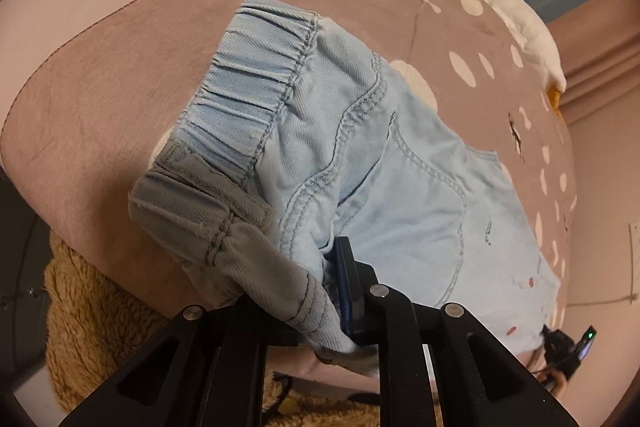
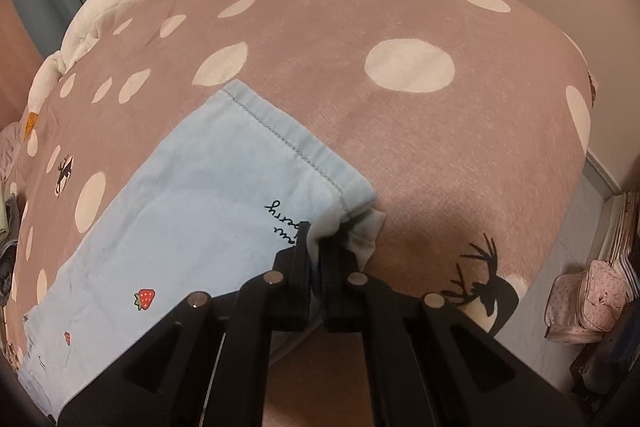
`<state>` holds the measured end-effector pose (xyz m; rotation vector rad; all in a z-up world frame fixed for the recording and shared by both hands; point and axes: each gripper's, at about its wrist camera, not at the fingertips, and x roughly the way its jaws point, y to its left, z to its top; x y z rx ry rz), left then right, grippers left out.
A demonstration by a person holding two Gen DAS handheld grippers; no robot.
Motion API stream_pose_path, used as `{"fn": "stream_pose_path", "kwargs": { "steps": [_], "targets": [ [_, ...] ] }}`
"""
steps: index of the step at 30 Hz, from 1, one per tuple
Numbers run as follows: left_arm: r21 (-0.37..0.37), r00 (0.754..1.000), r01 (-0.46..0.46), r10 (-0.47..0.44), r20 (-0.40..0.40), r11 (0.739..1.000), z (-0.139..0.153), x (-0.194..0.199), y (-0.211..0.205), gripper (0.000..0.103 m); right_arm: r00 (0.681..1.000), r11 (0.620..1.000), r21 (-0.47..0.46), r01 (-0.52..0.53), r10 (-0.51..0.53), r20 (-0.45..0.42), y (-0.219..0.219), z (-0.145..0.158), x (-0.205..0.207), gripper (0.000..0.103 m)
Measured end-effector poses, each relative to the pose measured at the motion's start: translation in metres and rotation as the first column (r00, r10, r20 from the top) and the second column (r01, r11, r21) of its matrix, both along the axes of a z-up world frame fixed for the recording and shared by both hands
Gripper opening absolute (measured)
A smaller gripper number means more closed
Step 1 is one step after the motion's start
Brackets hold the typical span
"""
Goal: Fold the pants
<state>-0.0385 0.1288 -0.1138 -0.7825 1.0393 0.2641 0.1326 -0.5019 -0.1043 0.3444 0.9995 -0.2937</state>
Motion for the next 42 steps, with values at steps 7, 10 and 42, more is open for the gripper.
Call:
{"fn": "stream_pose_path", "kwargs": {
  "steps": [7,10,42],
  "targets": [
    [0.005,1.0,-0.006,0.006,0.014,1.0,-0.0006,-0.0045,0.0019,0.017,1.0,1.0,-0.012,0.0,0.0,0.008,0.0016,-0.0027,-0.0016,0.001],
    [0.018,1.0,0.014,-0.014,0.001,1.0,0.0019,-0.0032,0.0014,0.017,1.0,1.0,-0.004,-0.002,0.002,0.018,0.0004,-0.0031,-0.002,0.001],
    [0.012,0.999,0.052,-0.052,-0.014,0.999,-0.0011,0.0051,0.0053,0.018,0.998,0.999,0.0,-0.041,0.041,0.04,-0.0019,-0.0045,-0.0036,0.001]
  ]
}}
